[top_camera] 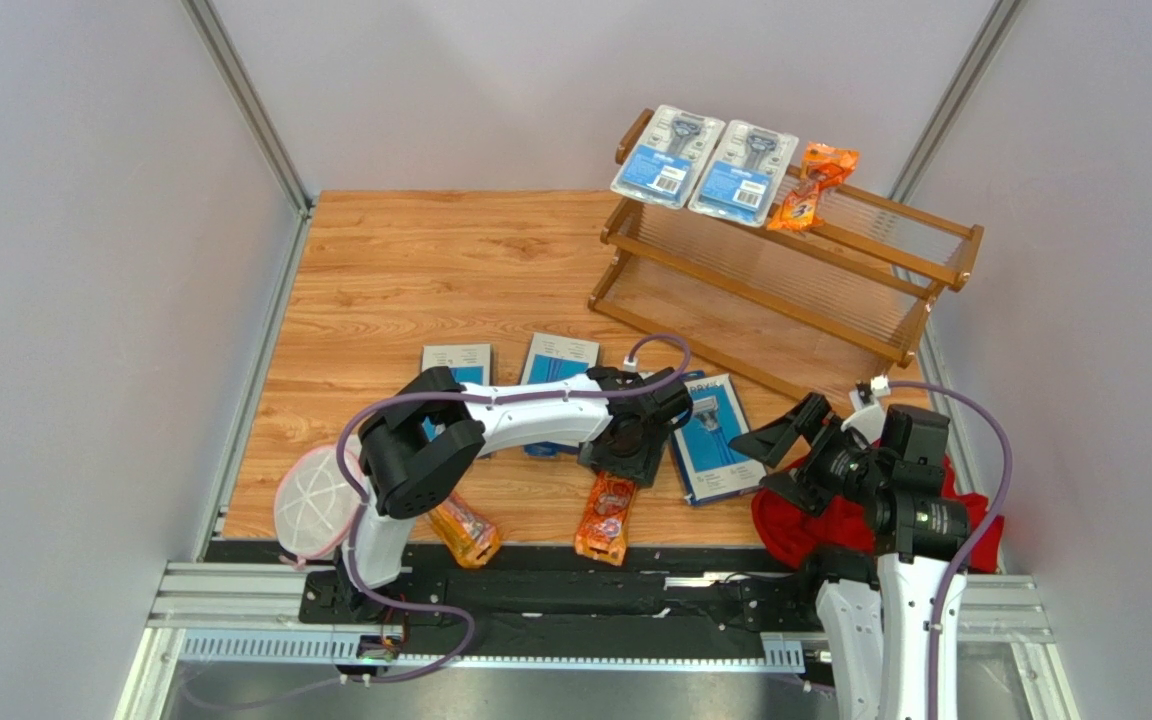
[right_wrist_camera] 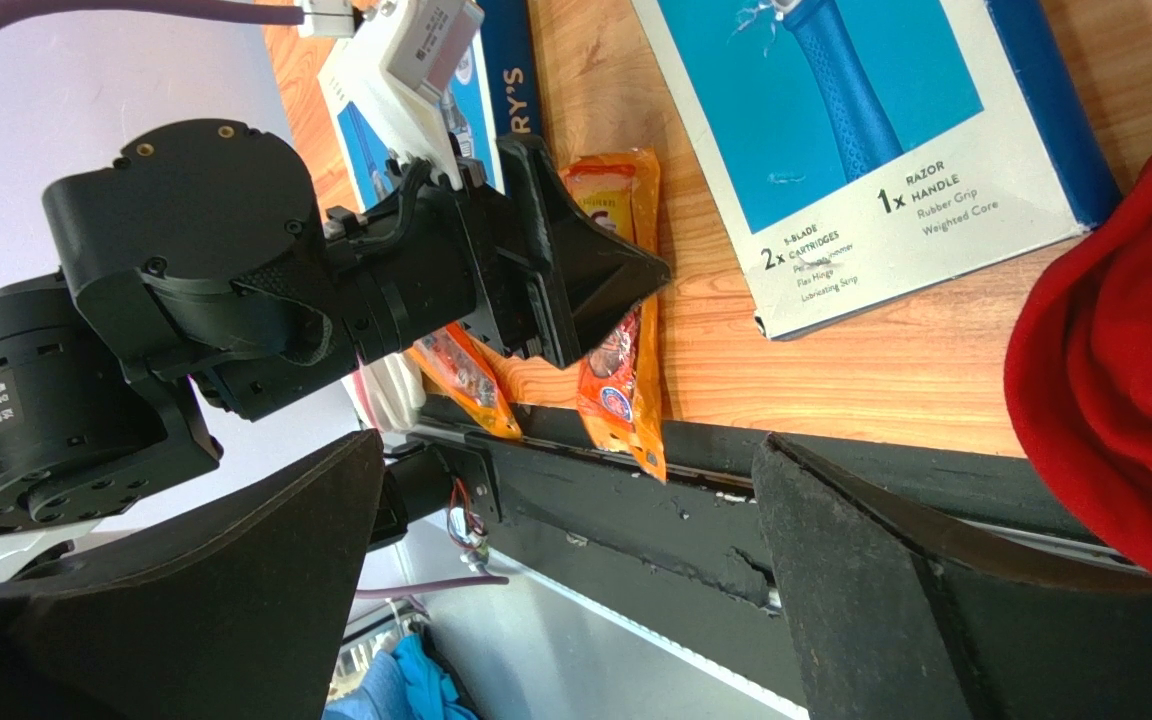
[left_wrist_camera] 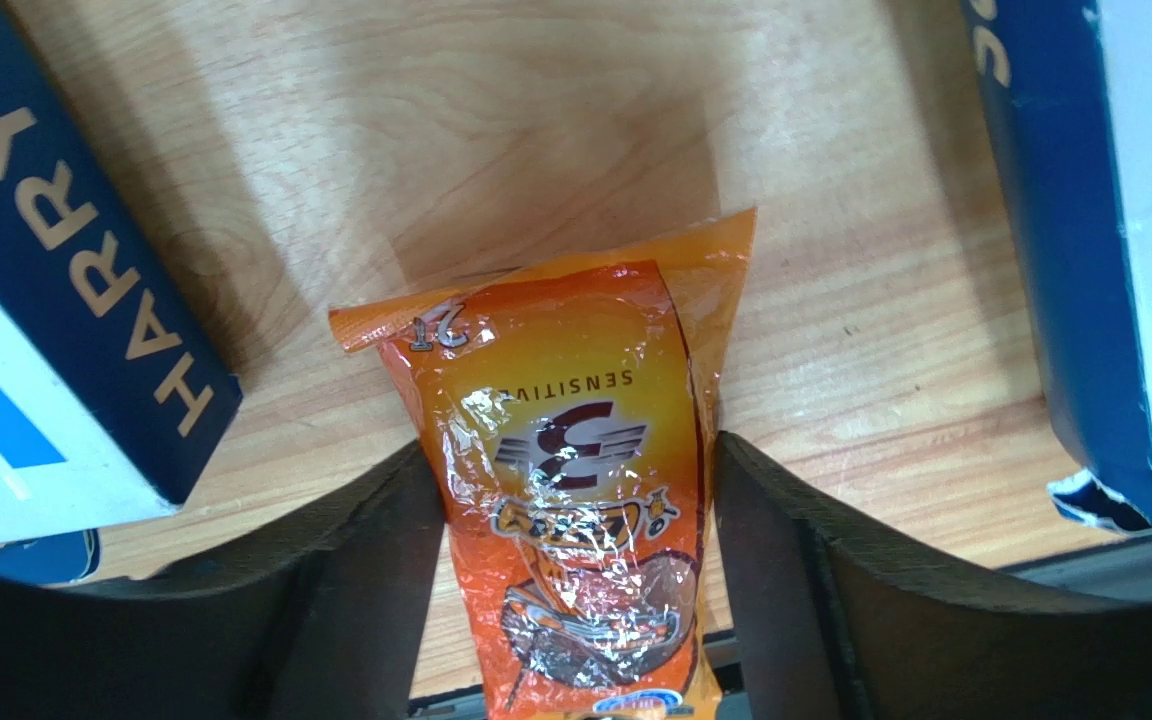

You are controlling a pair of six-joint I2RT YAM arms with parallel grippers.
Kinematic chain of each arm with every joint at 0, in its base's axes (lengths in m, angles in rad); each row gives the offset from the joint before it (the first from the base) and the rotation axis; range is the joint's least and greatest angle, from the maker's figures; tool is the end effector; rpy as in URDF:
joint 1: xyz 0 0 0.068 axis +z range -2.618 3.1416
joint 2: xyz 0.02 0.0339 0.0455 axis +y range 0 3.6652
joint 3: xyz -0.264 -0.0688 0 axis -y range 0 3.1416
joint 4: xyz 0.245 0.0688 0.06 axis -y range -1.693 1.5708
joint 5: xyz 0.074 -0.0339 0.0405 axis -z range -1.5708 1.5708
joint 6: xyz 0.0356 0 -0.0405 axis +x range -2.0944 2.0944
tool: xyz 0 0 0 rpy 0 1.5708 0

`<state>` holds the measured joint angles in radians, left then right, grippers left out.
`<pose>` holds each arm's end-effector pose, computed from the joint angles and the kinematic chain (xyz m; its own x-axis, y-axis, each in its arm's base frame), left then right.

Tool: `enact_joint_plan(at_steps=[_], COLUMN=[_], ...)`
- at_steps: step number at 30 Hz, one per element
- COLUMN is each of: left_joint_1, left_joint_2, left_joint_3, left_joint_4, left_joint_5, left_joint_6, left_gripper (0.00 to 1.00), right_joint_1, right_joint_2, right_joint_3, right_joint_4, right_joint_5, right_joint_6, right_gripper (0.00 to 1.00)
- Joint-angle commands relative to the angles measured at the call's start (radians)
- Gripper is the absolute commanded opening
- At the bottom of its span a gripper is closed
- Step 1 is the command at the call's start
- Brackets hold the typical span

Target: Place and organize the shaving razors onto the shelf

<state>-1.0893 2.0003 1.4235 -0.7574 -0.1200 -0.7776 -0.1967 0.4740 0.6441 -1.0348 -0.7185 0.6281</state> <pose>0.1861 -0.3469 0.1639 -0.9290 0.2740 -0.2487 0.3019 0.9498 -0.0815 0.0848 0.0070 0.2579 -0.7635 0.6032 -0.2307 0.2186 0.5775 0.7866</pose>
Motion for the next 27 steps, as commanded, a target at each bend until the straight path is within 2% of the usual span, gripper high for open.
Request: enact_joint_plan(at_steps=[1,4,5,11,27], left_joint_1=[-0.004,-0.004,-0.004,-0.004,0.046], left_joint_2=[0.035,0.041,0.041,0.000,-0.199], left_joint_3=[0.025,0.022,0.022,0.003,0.038], left_joint_4=[-0.002,0.004,0.004,0.012,0.006], left_joint_5=[-0.029,-0.023,-0.021,-0.026,0.043], left_joint_6=[0.009,0.018,0.021,0.024,-0.002], left_gripper=[0.67,0.56,0.46,0.18,0.18], right_joint_1=[0.006,0.006,0.006,0.006,0.040], right_joint_2=[-0.017,-0.014,-0.015,-0.024,-0.034], right_joint_3=[-0.008,-0.004,-0.001,-0.007,-0.004], right_joint_4=[0.016,0.006,0.002,-0.011,0.013], right_joint_5=[-0.035,-0.036,-0.035,-0.038,-0.044], right_joint_6=[0.001,-0.007,-0.016,-0.019,0.019], right_gripper=[0.98,0.97,0.97,0.97,0.96])
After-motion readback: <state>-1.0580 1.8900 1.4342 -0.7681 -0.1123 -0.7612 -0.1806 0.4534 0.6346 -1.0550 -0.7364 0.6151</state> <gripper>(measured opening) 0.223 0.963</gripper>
